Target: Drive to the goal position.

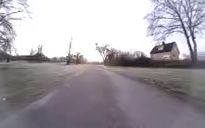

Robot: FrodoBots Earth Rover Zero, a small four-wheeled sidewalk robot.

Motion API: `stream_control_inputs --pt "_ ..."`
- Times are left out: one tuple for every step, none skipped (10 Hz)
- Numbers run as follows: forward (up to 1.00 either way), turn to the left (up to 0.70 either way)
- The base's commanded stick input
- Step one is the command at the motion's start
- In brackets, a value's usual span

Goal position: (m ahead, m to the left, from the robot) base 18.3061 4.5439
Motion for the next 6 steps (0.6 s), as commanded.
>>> stream_control_inputs --pt "1.00 0.00" --pt "1.00 0.00" --pt "1.00 0.00" --pt "1.00 0.00" --pt "1.00 0.00" --pt "1.00 0.00"
